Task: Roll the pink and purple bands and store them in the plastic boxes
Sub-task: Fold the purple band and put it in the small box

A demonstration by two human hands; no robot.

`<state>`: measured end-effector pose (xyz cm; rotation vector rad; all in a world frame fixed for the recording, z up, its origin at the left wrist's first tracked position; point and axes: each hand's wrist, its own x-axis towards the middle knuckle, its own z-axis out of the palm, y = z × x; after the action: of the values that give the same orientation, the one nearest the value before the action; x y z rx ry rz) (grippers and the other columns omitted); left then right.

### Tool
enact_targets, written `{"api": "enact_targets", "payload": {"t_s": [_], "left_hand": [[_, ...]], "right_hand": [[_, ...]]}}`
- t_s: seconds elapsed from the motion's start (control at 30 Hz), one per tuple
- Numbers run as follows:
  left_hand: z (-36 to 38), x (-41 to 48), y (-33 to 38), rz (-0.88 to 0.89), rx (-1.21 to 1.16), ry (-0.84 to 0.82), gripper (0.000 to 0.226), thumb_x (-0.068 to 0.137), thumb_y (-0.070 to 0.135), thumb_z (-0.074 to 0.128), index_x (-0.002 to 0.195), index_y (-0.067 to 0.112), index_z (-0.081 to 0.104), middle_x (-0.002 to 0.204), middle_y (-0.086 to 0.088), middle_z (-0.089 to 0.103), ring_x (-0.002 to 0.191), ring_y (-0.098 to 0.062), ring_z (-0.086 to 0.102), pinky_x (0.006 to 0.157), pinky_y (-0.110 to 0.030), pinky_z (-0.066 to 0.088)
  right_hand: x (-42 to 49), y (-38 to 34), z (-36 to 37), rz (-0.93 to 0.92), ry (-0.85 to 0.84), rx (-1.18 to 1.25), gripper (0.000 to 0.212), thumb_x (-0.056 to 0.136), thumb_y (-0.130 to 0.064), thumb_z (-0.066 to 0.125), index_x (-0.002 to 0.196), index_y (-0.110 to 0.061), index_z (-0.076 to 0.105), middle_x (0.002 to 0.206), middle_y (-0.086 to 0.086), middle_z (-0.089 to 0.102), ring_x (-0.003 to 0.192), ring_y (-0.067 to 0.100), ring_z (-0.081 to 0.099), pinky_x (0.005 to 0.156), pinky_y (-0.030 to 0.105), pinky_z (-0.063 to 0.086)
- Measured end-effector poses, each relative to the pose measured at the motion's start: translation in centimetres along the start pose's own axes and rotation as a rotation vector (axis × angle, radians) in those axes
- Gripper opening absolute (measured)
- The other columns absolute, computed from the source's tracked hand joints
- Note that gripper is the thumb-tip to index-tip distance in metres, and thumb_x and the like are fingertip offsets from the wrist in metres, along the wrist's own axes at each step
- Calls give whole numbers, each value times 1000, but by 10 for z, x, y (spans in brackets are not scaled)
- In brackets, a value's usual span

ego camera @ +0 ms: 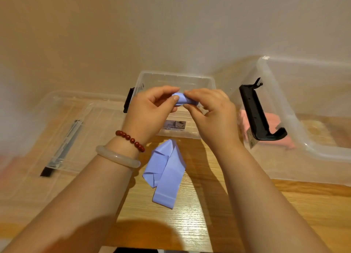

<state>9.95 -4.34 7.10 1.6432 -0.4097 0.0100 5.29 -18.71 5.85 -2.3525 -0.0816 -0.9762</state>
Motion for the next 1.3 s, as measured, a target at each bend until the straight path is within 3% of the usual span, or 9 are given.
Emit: {"api": "enact_targets", "payload": {"t_s": [0.27,0.43,0.57,0.67,0.8,0.9,1.07,1.17,1.3], "left_hand": [[-18,27,14,20,365,-65,24,91,18,65,114,18,70,97,12,66,87,5,61,78,-2,45],[-40,42,10,-9,470,-91,24,95,18,58,116,19,69,113,7,66,107,-6,57,93,-17,43],[-59,53,-6,16,610,-142,26,97,13,54,119,15,68,128,0,61,125,-16,48,106,-23,30],[-68,58,-17,1,615,-161,27,97,12,54,122,14,66,135,-1,57,134,-20,40,108,-22,23],[-72,65,-26,-37,634,-204,33,99,14,49,131,16,58,146,0,45,142,-18,28,110,-20,15],[-71,69,-32,-59,614,-220,37,100,13,45,136,14,52,151,-2,38,144,-16,23,111,-18,13],[-70,69,-41,-59,592,-194,40,101,9,42,140,13,49,152,1,36,142,-13,25,101,3,6],[-71,69,-43,-54,580,-187,40,101,9,41,140,14,48,152,4,36,142,-10,24,105,-2,8],[-71,70,-46,-31,565,-174,40,101,8,40,139,14,49,149,8,38,135,1,22,101,4,6]], "right_hand": [[25,-6,6,65,-86,-58,20,82,-14,71,102,-10,76,99,5,75,89,26,68,78,35,54],[43,-10,14,147,-138,-84,18,81,-6,71,98,-9,77,93,4,74,85,22,67,75,17,40],[58,-10,20,268,-278,-112,21,87,-7,67,107,-9,74,103,6,73,96,24,65,74,15,33],[70,-7,31,307,-415,-156,24,92,-14,64,115,-12,71,114,5,69,106,24,61,78,16,33],[84,-5,52,300,-542,-205,23,95,-18,60,115,-15,70,115,6,67,104,26,61,83,32,46],[91,1,69,242,-653,-284,23,96,-18,57,115,-15,69,116,5,66,103,25,60,76,28,40],[102,8,94,174,-829,-380,23,98,-21,53,114,-15,68,116,6,64,104,28,59,79,34,44],[104,10,104,102,-922,-463,22,99,-22,51,113,-13,66,114,8,63,100,31,60,75,34,42],[106,14,113,81,-1018,-522,20,99,-19,49,109,-11,65,112,10,61,99,33,60,73,32,40]]}}
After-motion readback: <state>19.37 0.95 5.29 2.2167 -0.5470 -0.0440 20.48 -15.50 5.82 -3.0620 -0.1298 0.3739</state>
